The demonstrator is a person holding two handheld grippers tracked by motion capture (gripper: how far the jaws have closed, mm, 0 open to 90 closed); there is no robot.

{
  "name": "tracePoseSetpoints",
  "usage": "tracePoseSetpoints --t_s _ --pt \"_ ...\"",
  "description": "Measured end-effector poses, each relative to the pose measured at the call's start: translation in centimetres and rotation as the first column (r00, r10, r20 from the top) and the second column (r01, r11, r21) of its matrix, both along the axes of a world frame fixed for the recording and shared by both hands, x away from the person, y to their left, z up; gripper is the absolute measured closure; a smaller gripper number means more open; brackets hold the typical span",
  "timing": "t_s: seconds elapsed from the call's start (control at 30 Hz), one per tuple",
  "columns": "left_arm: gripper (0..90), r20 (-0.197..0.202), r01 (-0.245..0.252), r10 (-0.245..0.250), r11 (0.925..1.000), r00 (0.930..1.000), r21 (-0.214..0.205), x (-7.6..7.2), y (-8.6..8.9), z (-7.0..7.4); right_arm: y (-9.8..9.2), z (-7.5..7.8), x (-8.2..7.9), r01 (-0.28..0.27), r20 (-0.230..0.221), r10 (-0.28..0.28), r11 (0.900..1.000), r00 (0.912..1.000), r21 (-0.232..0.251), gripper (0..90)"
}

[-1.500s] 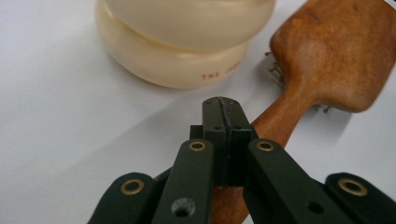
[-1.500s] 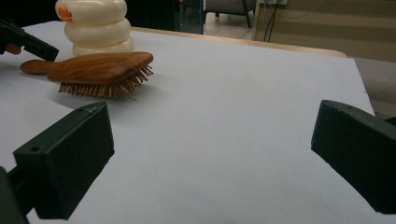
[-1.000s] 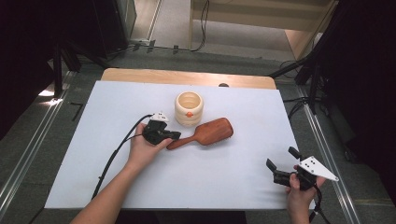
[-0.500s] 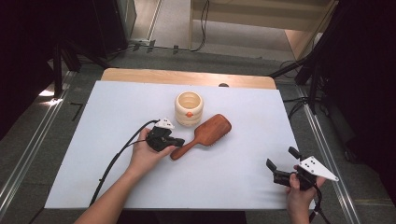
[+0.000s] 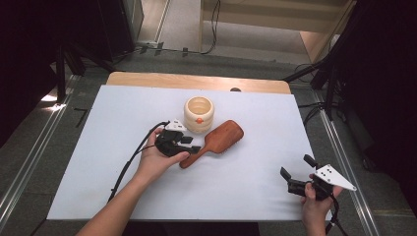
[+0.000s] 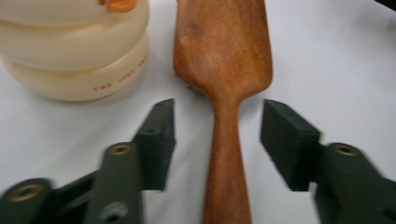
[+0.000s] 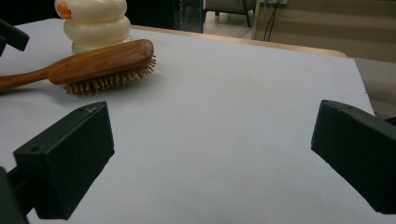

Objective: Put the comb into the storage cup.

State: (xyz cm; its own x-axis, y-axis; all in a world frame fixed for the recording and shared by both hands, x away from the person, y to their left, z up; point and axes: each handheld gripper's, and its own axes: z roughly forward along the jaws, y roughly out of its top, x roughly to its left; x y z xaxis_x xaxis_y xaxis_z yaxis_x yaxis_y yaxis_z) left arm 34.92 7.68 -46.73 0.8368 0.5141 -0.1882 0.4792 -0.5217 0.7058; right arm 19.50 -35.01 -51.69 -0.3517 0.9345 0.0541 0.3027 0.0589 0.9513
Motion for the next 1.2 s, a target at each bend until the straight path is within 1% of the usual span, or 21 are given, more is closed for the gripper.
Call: tracePoseSetpoints --t_s 0.07,0.1,0.13,0.17,0.2,0.27,0.33,0.4,0.43,0.47,0.57,0.6,0.63,0.67,0.73,0.77,0.87,0.93,1.07,1.1,1.2 --pt "29.9 0.011 -0.003 0.003 0.9998 0.9999 0.022 -0.2 -0.6 0.0 0.0 0.0 0.0 0.001 -0.001 -0.001 1.0 1.0 -0.001 0.0" --pt "17.6 0.01 0.005 -0.005 0.9995 0.9999 0.03 -0.2 -0.8 0.1 0.0 0.0 0.0 0.001 -0.001 -0.001 1.0 1.0 -0.001 0.0" --pt "6.7 -0.007 0.008 -0.007 0.9991 1.0 0.041 -0.2 -1.1 0.0 0.0 0.0 0.0 -0.001 0.0 0.001 1.0 1.0 0.0 0.0" --pt "6.7 -0.025 0.011 -0.01 0.9985 0.9996 0.054 -0.1 -1.4 -0.1 0.0 0.0 0.0 -0.001 0.0 0.001 1.0 1.0 0.0 0.0" --pt "0.0 -0.026 0.012 -0.011 0.9981 0.9996 0.06 -0.1 -1.6 -0.1 0.0 0.0 0.0 -0.001 0.001 0.001 1.0 1.0 0.001 0.0" --pt "0.0 -0.024 0.019 -0.018 0.9983 0.9996 0.055 -0.1 -1.8 0.0 0.0 0.0 0.0 -0.002 0.001 0.002 1.0 1.0 0.004 0.0" --pt "0.0 -0.022 0.024 -0.023 0.9969 0.9995 0.075 -0.1 -2.2 -0.1 0.0 0.0 0.0 -0.002 0.001 0.002 1.0 1.0 0.006 0.0" --pt "2.3 -0.016 0.03 -0.028 0.9921 0.9995 0.122 -0.1 -2.7 -0.4 0.0 0.0 0.0 -0.001 0.0 0.001 1.0 1.0 0.007 0.0" --pt "18.0 -0.011 0.033 -0.031 0.9859 0.9995 0.164 -0.1 -3.1 -0.7 -0.1 0.0 0.0 -0.002 0.001 0.002 1.0 1.0 0.008 0.0" --pt "25.5 -0.005 0.025 -0.024 0.9835 0.9997 0.179 -0.1 -3.3 -0.8 -0.1 0.0 0.0 -0.001 0.001 0.001 1.0 1.0 0.008 0.0" --pt "47.4 -0.002 0.021 -0.021 0.9827 0.9998 0.184 0.0 -3.7 -0.9 -0.1 0.0 0.0 -0.001 0.0 0.001 1.0 1.0 0.009 0.0" --pt "50.5 -0.006 0.03 -0.03 0.9801 0.9995 0.196 0.0 -3.8 -1.0 -0.1 0.0 0.0 -0.001 0.002 0.001 1.0 1.0 0.008 0.0" --pt "50.5 -0.007 0.029 -0.028 0.9785 0.9996 0.204 0.1 -4.1 -1.1 -0.1 0.0 0.0 -0.001 0.002 0.001 1.0 1.0 0.008 0.0" --pt "56.0 -0.016 0.038 -0.035 0.9754 0.9993 0.217 0.2 -4.5 -1.3 -0.1 0.0 0.0 -0.001 0.002 0.001 1.0 1.0 0.008 0.0" --pt "58.9 -0.016 0.033 -0.03 0.9741 0.9994 0.224 0.2 -4.7 -1.4 -0.1 0.0 0.0 -0.002 0.002 0.002 1.0 1.0 0.007 0.0" --pt "60.5 -0.012 0.037 -0.035 0.9704 0.9993 0.239 0.3 -4.9 -1.5 -0.1 0.0 0.0 -0.002 0.001 0.002 1.0 1.0 0.008 0.0" --pt "62.1 -0.019 0.024 -0.02 0.969 0.9996 0.246 0.4 -5.2 -1.9 -0.1 0.0 0.0 -0.002 0.002 0.002 1.0 1.0 0.008 0.0" --pt "64.4 -0.011 0.015 -0.013 0.9631 0.9999 0.269 0.4 -5.5 -2.4 -0.1 0.0 0.0 0.0 0.001 0.0 1.0 1.0 0.009 0.0" --pt "66.5 0.001 0.008 -0.008 0.9667 1.0 0.256 0.5 -5.4 -2.5 -0.1 0.0 0.0 -0.001 0.001 0.001 1.0 1.0 0.009 0.0" --pt "69.5 0.009 0.006 -0.008 0.967 0.9999 0.255 0.5 -5.4 -2.5 -0.1 0.0 0.1 -0.001 0.002 0.001 1.0 1.0 0.005 0.0" --pt "71.9 0.042 0.012 -0.024 0.9645 0.9989 0.264 0.2 -5.4 -2.6 0.0 0.0 0.1 0.001 0.0 -0.001 1.0 1.0 0.0 0.0"
